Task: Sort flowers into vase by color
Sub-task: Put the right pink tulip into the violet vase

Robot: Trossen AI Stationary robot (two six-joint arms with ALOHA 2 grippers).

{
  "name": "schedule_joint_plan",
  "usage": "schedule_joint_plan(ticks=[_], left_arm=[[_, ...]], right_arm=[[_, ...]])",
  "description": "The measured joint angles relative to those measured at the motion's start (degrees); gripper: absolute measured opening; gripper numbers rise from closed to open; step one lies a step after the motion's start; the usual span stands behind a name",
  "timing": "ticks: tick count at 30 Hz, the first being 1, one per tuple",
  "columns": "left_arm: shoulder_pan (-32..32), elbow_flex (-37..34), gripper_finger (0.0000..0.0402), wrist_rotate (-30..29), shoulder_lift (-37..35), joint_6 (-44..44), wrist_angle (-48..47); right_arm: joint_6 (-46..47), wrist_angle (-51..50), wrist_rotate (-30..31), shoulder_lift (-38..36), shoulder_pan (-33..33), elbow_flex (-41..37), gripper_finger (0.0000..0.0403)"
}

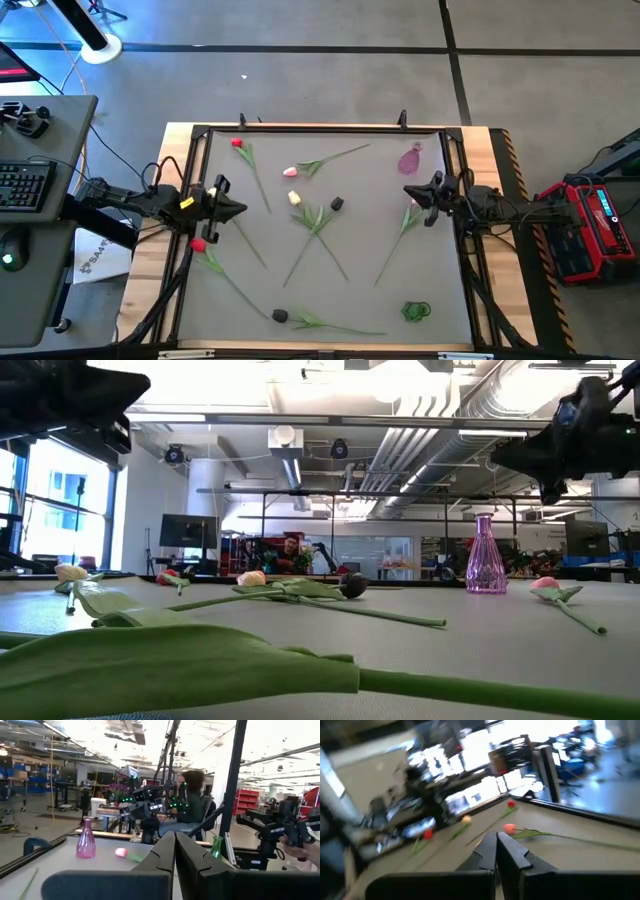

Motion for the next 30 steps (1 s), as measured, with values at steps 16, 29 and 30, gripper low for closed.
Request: schedule_joint_plan(ticks=[16, 29, 30], left_arm=[[0.0, -0.1, 0.0000, -14.5, 16.5, -16.1, 6.2], [0.1, -0.1, 0.0000, -19.2, 31.5, -23.8, 7.7], [0.1, -0.1, 0.0000, -19.2, 31.9, -23.8, 7.7]], right_arm=[[17.0, -1.7, 4.2, 0.1, 0.0, 0.0, 0.0003], [30.5, -19.3, 6.4, 12.5, -0.7, 11.8, 0.0138], [31.1, -22.4, 7.1, 14.1, -1.2, 13.6, 0.0145]])
